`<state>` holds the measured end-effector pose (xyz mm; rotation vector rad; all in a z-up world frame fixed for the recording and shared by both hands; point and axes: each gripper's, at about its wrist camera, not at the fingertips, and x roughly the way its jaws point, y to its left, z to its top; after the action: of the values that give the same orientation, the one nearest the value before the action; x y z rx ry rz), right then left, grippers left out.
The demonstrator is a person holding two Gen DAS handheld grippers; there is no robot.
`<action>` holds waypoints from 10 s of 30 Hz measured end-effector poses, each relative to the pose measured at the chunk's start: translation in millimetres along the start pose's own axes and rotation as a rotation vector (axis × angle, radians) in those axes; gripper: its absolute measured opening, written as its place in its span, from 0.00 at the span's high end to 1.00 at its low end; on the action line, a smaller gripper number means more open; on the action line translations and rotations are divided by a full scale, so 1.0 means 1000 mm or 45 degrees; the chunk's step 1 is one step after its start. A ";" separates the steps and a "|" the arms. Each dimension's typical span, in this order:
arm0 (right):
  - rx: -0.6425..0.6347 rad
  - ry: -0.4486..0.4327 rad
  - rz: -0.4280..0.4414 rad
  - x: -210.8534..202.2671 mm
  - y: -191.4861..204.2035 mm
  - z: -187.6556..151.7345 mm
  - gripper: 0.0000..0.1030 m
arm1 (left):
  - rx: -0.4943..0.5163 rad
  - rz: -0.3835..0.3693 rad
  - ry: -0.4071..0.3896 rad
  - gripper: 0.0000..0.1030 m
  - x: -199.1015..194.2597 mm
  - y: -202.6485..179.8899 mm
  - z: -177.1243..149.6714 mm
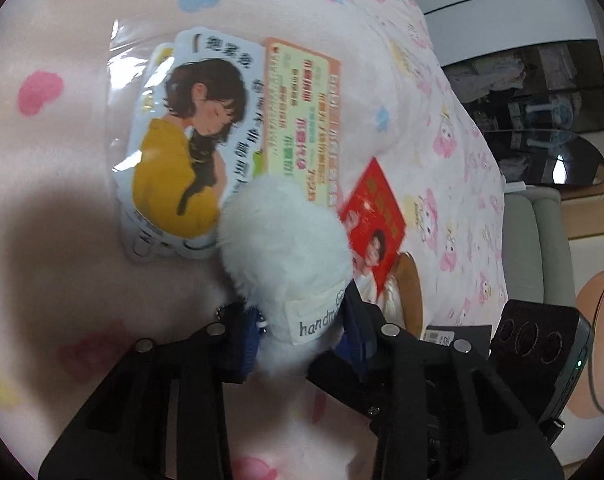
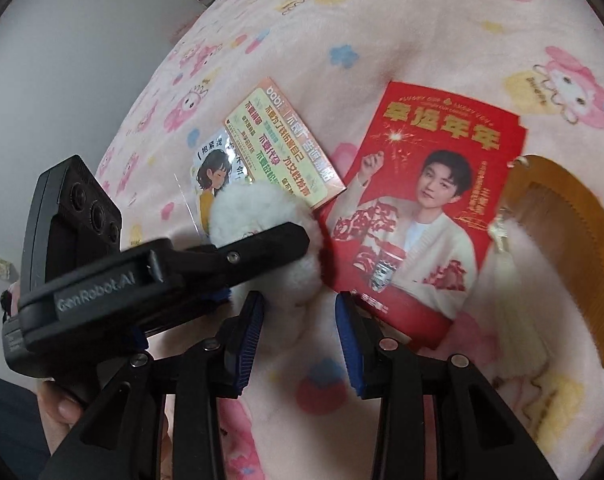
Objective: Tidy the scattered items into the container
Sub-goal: 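Lift the keychain with the right gripper and carry it over the box, then lower the keychain into the box and open the right gripper, then withdraw the right tool from the box toward the remaining items, then lower the open right gripper over the wooden comb and close on it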
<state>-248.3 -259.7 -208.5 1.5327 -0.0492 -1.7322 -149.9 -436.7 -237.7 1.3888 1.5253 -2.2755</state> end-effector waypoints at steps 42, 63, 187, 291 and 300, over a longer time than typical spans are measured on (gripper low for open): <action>0.475 -0.382 -0.332 -0.312 -0.208 -0.164 0.68 | 0.696 -0.278 0.564 0.47 0.142 -0.318 -0.227; 0.373 -0.354 -0.566 -0.300 -0.195 -0.164 0.68 | 0.708 -0.060 0.346 0.62 0.130 -0.307 -0.215; 0.446 -0.479 -0.749 -0.343 -0.230 -0.166 0.68 | 0.853 -0.053 0.300 0.55 0.147 -0.360 -0.241; 0.445 -0.211 -0.494 -0.074 -0.089 0.004 0.62 | -0.175 0.065 -0.017 0.66 0.037 -0.072 -0.027; 0.317 -0.071 -0.320 -0.045 -0.081 0.007 0.69 | -0.270 0.018 0.081 0.66 0.066 -0.062 -0.020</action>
<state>-299.9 -182.4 -212.1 1.7296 -0.1084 -2.0284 -207.2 -363.8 -242.9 1.4194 1.7112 -2.0094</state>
